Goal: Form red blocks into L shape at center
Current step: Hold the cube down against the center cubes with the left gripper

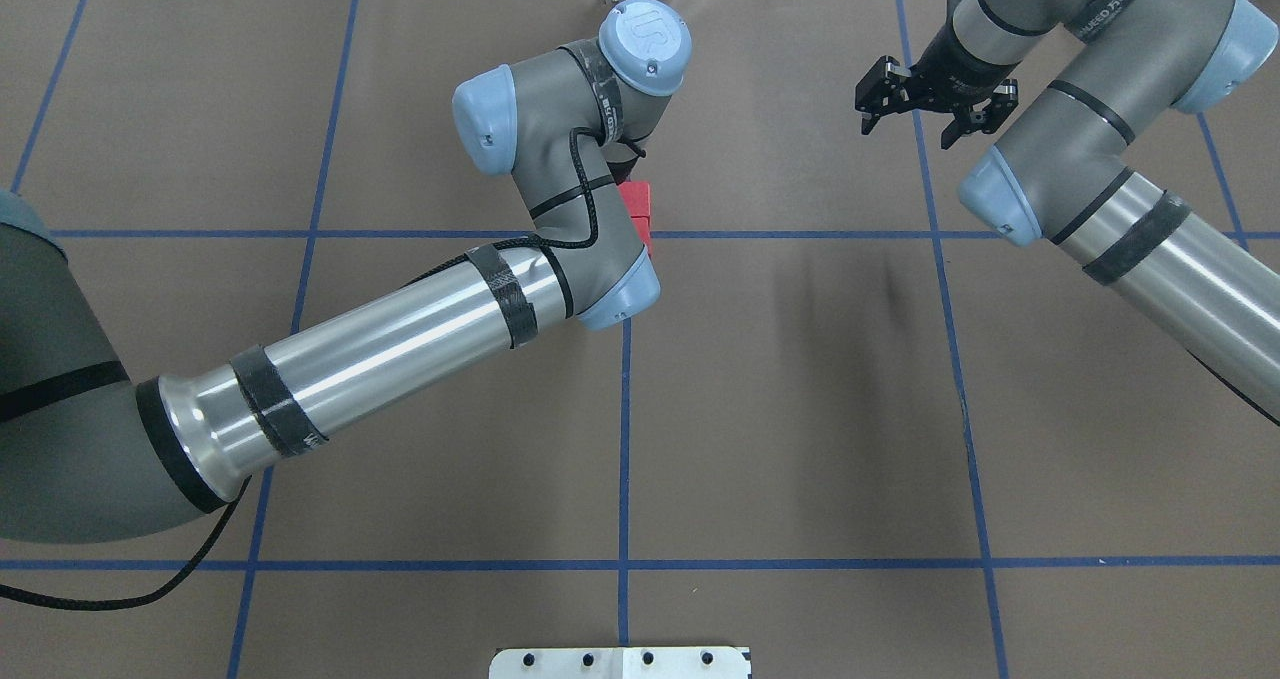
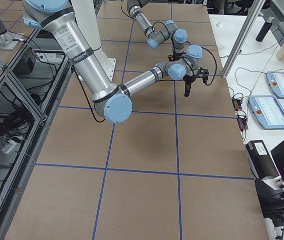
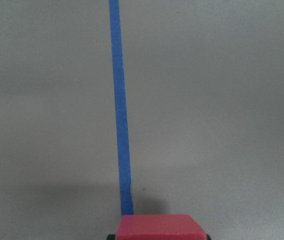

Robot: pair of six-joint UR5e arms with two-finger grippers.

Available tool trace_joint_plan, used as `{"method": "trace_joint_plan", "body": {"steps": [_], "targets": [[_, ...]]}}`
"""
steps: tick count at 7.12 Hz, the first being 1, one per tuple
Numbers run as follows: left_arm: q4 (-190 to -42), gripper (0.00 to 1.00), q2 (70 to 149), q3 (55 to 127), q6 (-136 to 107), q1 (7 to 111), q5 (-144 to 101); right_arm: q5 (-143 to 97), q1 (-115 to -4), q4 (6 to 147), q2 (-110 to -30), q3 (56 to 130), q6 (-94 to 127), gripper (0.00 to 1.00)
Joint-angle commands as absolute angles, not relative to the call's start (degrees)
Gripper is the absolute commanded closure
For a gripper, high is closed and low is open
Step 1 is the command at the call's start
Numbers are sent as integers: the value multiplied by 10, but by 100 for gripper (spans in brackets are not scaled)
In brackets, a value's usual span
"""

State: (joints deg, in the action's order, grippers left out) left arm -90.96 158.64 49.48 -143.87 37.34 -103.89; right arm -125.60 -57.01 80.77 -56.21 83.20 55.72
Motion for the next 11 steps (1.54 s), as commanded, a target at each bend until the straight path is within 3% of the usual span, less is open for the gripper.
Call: {"method": "trace_joint_plan", "body": {"steps": [1,3,5,11], "targets": [[-911,100,1586,495,-1439,372,-1039,-1256,-570,808,-564,832,557,1],[-911,98,1586,496,-1439,371,-1039,-1255,-570,807,-565,832,557,1],[-911,88,1586,496,-1439,370,-1039,-1255,-570,807,-566,831,557,1],[-911,83,1585,495,-1450,372,-1034,-1255,-570,807,-565,831,557,1]]}}
